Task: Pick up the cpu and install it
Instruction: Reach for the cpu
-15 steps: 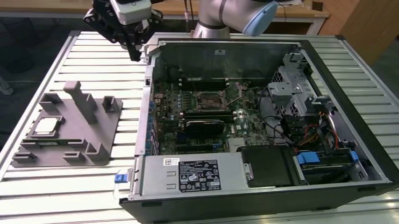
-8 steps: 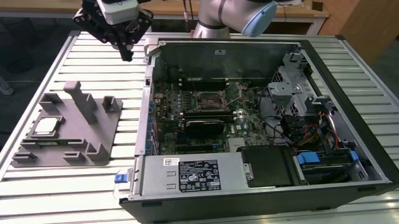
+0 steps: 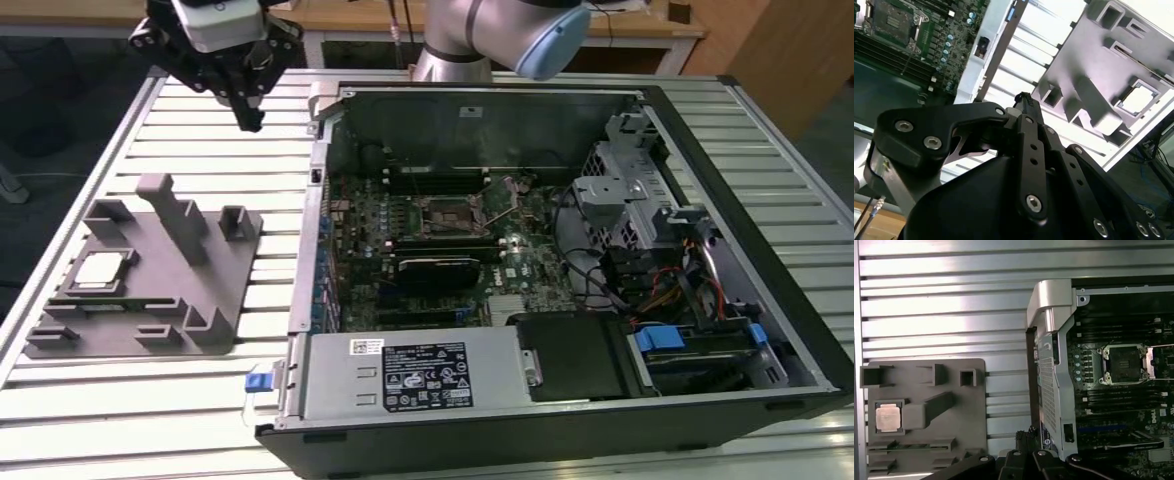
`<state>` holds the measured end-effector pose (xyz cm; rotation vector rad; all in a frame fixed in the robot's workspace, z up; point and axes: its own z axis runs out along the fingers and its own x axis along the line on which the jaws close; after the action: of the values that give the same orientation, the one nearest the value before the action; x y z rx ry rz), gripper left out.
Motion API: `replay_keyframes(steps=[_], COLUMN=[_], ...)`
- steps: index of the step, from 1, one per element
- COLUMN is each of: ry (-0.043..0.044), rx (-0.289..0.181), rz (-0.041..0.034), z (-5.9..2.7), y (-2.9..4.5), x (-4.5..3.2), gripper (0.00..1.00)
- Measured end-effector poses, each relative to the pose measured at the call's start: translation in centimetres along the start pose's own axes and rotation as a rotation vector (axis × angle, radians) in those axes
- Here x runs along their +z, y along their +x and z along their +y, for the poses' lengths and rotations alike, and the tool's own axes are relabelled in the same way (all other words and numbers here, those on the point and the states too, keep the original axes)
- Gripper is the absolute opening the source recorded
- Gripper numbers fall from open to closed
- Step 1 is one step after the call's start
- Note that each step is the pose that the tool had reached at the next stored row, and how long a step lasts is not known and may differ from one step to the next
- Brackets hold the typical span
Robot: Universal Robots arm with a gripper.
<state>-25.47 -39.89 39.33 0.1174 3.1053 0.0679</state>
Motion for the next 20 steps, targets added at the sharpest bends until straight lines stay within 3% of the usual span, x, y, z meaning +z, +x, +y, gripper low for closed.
replay_keyframes(steps=[20], ry=[-0.0004], rx=[0.0], rz=[-0.005], z=[-0.38], y=[4.99], x=[-0.17], gripper=[0.11])
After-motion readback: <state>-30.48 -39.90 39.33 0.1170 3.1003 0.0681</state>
